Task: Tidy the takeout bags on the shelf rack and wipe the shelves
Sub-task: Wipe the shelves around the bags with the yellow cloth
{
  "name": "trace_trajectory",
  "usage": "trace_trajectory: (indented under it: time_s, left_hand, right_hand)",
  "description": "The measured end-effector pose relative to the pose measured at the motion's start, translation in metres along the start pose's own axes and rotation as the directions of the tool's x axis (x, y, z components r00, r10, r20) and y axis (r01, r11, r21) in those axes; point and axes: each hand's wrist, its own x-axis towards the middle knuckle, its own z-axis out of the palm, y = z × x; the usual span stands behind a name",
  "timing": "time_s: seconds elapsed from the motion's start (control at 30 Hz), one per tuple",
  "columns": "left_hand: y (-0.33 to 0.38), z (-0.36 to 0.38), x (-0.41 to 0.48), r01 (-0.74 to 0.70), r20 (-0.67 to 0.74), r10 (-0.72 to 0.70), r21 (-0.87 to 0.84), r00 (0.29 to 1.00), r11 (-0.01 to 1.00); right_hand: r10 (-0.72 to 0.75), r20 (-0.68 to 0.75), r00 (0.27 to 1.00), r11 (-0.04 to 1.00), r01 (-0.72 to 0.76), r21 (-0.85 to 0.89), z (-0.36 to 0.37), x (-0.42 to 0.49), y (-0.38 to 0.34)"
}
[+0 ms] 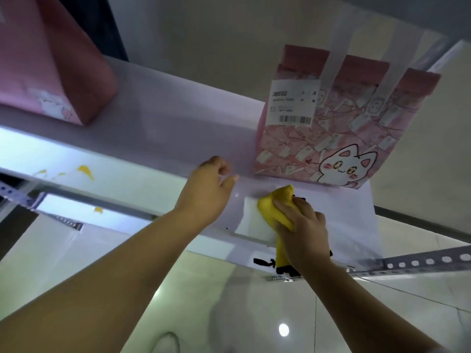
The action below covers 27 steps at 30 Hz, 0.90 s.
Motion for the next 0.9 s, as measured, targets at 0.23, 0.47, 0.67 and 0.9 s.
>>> trace_trajectory:
  time_s: [0.23,0.47,0.67,0.9]
  left_hand:
    - [-0.059,-0.046,-0.075,0.085,-0.080,-0.079,0.071,0.994,0.994]
    - [-0.129,-0.118,-0.095,0.223,-0.159,-0.202,0.131,0.966,0.966]
    - [-0.185,-0.185,-0.066,0.233,-0.167,-0.199,0.218,0.966,0.948]
    - [-0.243,-0.255,-0.022,0.077,-0.071,-0.049,0.484,0.996,0.872]
  right_hand:
    - [-0.211,0.057,0.976,0.977,0.211,-0.003,0.035,0.001,-0.061]
    - [-0.268,0.074,0.961,0.963,0.270,-0.024,0.084,0.012,-0.143]
    - [-0.230,0.024,0.973,0.973,0.231,0.000,0.118,0.020,-0.216]
    - [-0.214,-0.108,0.971,0.975,0.219,0.032,0.159,0.023,-0.294]
